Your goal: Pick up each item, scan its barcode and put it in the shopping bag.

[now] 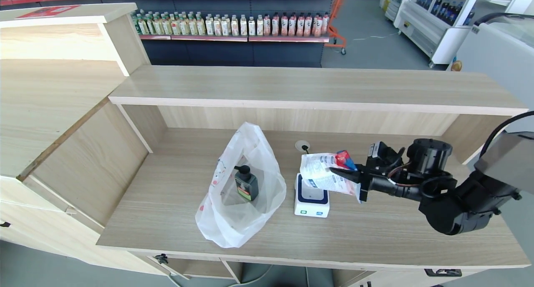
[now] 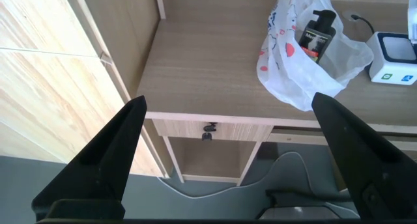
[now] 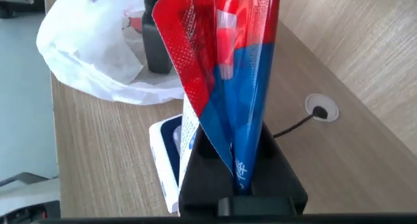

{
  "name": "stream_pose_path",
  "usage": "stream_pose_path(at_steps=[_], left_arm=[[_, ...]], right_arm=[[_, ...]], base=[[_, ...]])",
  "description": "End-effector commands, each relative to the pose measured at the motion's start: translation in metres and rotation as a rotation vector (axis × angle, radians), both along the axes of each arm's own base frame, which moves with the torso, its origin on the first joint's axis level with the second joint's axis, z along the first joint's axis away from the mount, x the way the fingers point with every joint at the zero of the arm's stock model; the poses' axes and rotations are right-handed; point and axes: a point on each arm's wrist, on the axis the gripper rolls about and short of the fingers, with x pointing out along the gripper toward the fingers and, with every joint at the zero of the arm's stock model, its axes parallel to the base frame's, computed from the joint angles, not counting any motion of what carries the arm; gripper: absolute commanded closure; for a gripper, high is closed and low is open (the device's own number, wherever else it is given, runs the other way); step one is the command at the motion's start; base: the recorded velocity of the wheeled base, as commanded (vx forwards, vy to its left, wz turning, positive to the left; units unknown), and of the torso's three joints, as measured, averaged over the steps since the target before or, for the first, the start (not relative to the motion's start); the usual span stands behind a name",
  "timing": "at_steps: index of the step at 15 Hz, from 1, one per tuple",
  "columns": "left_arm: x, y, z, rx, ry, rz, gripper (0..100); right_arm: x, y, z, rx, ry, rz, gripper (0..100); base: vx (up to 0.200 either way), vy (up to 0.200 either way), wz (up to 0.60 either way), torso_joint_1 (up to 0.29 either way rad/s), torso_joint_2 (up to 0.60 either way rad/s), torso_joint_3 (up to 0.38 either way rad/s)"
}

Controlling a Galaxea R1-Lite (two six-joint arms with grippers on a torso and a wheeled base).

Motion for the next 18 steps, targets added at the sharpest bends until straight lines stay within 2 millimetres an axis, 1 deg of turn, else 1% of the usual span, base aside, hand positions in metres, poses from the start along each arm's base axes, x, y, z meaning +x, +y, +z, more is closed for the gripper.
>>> stream_pose_path(at_steps=[1, 2, 3, 5, 6, 10, 12, 15, 18], left_arm=[[0.000, 0.000, 0.000, 0.000, -0.001, 0.000, 0], [0.000, 0.000, 0.000, 0.000, -0.001, 0.000, 0], [0.000, 0.000, 0.000, 0.000, -0.001, 0.000, 0], [0.000, 0.000, 0.000, 0.000, -0.001, 0.000, 0], [0.000, 0.000, 0.000, 0.000, -0.001, 0.000, 0], [0.000, 0.000, 0.000, 0.000, -0.001, 0.000, 0], [0.000, 0.000, 0.000, 0.000, -0.001, 0.000, 0], [0.000, 0.000, 0.000, 0.004, -0.001, 0.000, 0], [0.000, 0.000, 0.000, 0.004, -0.001, 0.000, 0]], right_arm=[[-0.037, -0.008, 0.076, 0.218, 0.235, -0.194, 100], [-0.043, -0.010, 0.081, 0.252, 0.349, -0.245, 100], [-0.050, -0.012, 0.082, 0.256, 0.436, -0.280, 100], [-0.064, -0.017, 0.078, 0.276, 0.592, -0.327, 100], [-0.069, -0.018, 0.075, 0.289, 0.623, -0.334, 100], [-0.073, -0.018, 0.076, 0.289, 0.625, -0.333, 100], [-0.079, -0.022, 0.078, 0.296, 0.620, -0.342, 100], [-0.083, -0.027, 0.081, 0.306, 0.615, -0.350, 100], [-0.082, -0.025, 0.080, 0.312, 0.629, -0.347, 100]], base=[[0.000, 0.000, 0.00, 0.000, 0.00, 0.000], [0.000, 0.000, 0.00, 0.000, 0.00, 0.000], [0.000, 0.000, 0.00, 0.000, 0.00, 0.000], [0.000, 0.000, 0.00, 0.000, 0.00, 0.000], [0.000, 0.000, 0.00, 0.000, 0.00, 0.000], [0.000, 0.000, 0.00, 0.000, 0.00, 0.000], [0.000, 0.000, 0.00, 0.000, 0.00, 0.000], [0.000, 0.200, 0.00, 0.002, 0.00, 0.004], [0.000, 0.200, 0.00, -0.004, 0.00, 0.009]])
